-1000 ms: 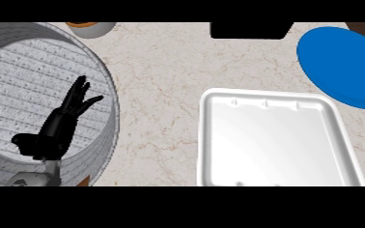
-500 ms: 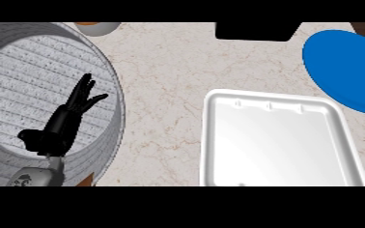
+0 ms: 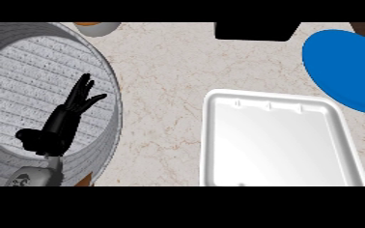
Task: Pick the bell pepper from the tray and place it in the plate
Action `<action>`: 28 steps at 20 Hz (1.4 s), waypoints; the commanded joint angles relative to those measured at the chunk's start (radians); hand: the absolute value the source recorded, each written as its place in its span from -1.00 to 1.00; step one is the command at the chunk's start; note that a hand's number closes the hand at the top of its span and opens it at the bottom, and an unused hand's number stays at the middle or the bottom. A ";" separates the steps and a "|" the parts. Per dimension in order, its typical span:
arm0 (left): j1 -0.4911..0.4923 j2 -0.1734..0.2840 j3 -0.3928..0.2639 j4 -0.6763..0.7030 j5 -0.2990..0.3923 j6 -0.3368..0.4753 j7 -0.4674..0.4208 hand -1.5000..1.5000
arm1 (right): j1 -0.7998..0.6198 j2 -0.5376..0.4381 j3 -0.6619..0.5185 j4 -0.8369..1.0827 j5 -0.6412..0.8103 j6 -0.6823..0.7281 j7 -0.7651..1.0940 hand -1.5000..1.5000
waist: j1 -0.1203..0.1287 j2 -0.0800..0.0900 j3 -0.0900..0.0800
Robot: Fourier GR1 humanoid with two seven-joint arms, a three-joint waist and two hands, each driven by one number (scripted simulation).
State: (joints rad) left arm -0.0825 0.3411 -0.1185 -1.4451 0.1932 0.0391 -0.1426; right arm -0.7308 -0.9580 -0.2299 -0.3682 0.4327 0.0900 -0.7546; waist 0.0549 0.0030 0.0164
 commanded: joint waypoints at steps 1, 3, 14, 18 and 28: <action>0.008 -0.031 -0.024 0.070 -0.044 0.033 0.011 0.00 | -0.082 0.095 0.036 0.045 0.047 -0.061 0.051 1.00 | 0.000 0.016 -0.014; -0.030 -0.044 -0.015 0.098 -0.058 0.058 0.019 0.00 | -0.096 0.124 0.042 0.070 0.059 -0.080 0.059 1.00 | -0.009 0.017 -0.014; -0.039 -0.001 0.015 0.102 -0.036 0.016 0.023 0.00 | -0.206 0.213 -0.033 0.209 0.005 -0.104 0.263 -1.00 | -0.004 0.022 -0.013; 0.046 -0.013 -0.007 0.049 -0.037 0.019 0.005 0.00 | -0.188 0.184 -0.128 0.225 -0.088 -0.066 0.215 -1.00 | -0.006 0.018 -0.012; 0.044 -0.017 0.007 0.044 -0.024 0.026 0.017 0.00 | -0.119 0.039 -0.362 0.292 -0.324 0.194 0.194 -1.00 | -0.020 0.024 -0.009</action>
State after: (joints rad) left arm -0.0729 0.3378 -0.1122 -1.4683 0.1762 0.0604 -0.1180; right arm -0.8960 -0.8715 -0.5245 -0.1013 0.1779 0.1803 -0.5434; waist 0.0436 0.0150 0.0206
